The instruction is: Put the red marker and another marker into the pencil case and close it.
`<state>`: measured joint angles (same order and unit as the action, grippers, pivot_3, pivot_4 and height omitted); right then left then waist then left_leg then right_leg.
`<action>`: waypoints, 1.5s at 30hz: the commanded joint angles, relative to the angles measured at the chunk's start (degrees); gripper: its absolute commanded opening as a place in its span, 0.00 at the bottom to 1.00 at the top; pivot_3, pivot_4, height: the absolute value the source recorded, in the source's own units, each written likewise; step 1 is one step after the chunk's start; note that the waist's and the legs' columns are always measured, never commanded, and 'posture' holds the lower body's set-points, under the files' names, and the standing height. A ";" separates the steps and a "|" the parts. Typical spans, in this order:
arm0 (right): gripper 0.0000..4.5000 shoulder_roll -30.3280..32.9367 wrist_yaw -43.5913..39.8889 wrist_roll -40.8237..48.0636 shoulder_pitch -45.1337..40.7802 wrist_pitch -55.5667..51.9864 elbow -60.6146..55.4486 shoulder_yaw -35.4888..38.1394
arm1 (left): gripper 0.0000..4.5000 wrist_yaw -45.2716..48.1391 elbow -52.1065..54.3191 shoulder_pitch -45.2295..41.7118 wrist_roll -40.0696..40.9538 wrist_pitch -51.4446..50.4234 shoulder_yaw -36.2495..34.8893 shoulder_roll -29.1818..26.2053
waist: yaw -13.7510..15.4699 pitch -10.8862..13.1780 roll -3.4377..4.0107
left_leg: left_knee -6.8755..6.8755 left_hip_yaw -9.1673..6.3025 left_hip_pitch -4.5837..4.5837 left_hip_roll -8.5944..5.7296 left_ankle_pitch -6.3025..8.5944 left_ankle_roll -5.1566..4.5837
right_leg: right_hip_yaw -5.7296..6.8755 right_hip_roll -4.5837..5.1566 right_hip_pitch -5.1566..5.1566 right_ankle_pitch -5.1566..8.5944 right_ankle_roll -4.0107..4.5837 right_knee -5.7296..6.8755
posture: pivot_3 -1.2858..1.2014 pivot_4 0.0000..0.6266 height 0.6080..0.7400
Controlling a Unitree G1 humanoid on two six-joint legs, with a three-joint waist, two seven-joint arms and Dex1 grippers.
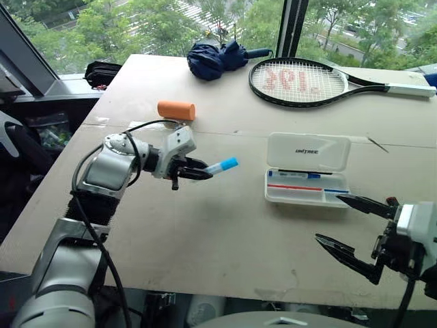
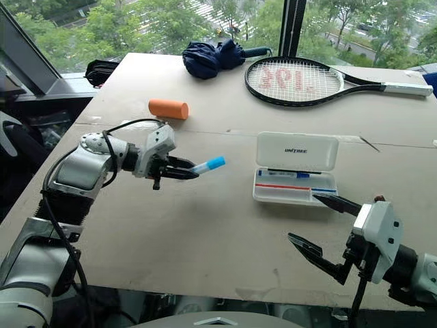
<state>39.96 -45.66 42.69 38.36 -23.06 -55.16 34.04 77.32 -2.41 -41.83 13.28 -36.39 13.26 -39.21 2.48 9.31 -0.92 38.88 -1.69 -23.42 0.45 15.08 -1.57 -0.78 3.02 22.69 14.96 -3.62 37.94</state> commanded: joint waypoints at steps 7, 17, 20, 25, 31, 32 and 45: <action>1.00 -6.24 -7.04 -1.65 10.83 8.20 0.88 12.81 | 0.17 -6.11 -0.75 -14.97 -0.96 -14.33 16.23 14.09 | -1.77 -0.06 0.10 | 0.24 0.00 0.04 -0.10 0.01 -0.02 | -0.03 -0.16 -0.04 0.00 -0.01 0.14 | 0.52 0.24 0.94; 1.00 -8.52 -5.69 -2.80 13.23 9.55 -0.60 12.53 | 0.17 -5.47 -10.88 -18.51 -6.19 -5.57 22.42 19.83 | -2.40 0.02 0.27 | 0.06 0.10 0.10 -0.03 0.01 -0.02 | -0.17 -0.22 0.03 0.02 0.01 0.09 | 0.52 0.24 0.94; 1.00 -8.47 -5.12 -3.08 13.09 9.27 -0.98 12.16 | 0.17 -4.56 -11.68 -18.58 -6.84 -4.74 23.00 20.43 | -2.12 0.02 0.28 | 0.06 0.12 0.09 -0.04 0.01 -0.02 | -0.19 -0.20 0.03 0.02 0.01 0.07 | 0.52 0.24 0.94; 1.00 -8.11 -4.70 -3.09 13.14 8.88 -1.14 12.44 | 0.49 -5.47 -13.02 -18.04 -8.92 -1.89 23.55 21.58 | -1.72 0.02 0.28 | 0.07 0.10 0.02 -0.04 0.01 -0.02 | -0.17 -0.19 0.06 0.02 0.01 0.05 | 0.52 0.24 0.94; 1.00 -7.69 -2.42 -3.22 13.15 6.73 0.35 14.55 | 0.71 -3.31 -6.99 -15.60 -5.46 -4.25 18.12 17.50 | -2.04 0.03 0.30 | 0.08 0.09 0.00 -0.04 0.01 -0.02 | -0.16 -0.18 0.10 0.02 0.01 0.06 | 0.52 0.24 0.94; 1.00 -7.47 -1.16 -4.16 12.56 6.01 0.70 14.30 | 0.71 -2.75 -5.00 -14.43 -3.99 -4.44 16.38 16.25 | -2.20 0.03 0.32 | 0.08 0.10 0.01 0.01 0.01 -0.02 | -0.18 -0.19 0.11 0.02 0.01 0.07 | 0.52 0.24 0.94; 1.00 9.53 18.20 -11.85 -10.55 -26.18 16.94 4.46 | 0.71 1.97 29.16 24.79 26.86 -8.37 -21.81 -6.15 | -1.75 -0.07 0.58 | 0.01 0.28 0.11 0.08 0.00 0.00 | -0.30 0.07 0.05 0.02 0.05 0.03 | 0.52 0.24 0.94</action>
<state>47.95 -29.62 30.29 31.01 -43.58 -39.92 39.46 78.76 21.81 -19.17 35.02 -43.55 -3.32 -43.72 0.73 9.24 -0.35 38.89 -1.44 -23.32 0.52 15.09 -1.57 -1.06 3.10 22.74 14.98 -3.57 37.95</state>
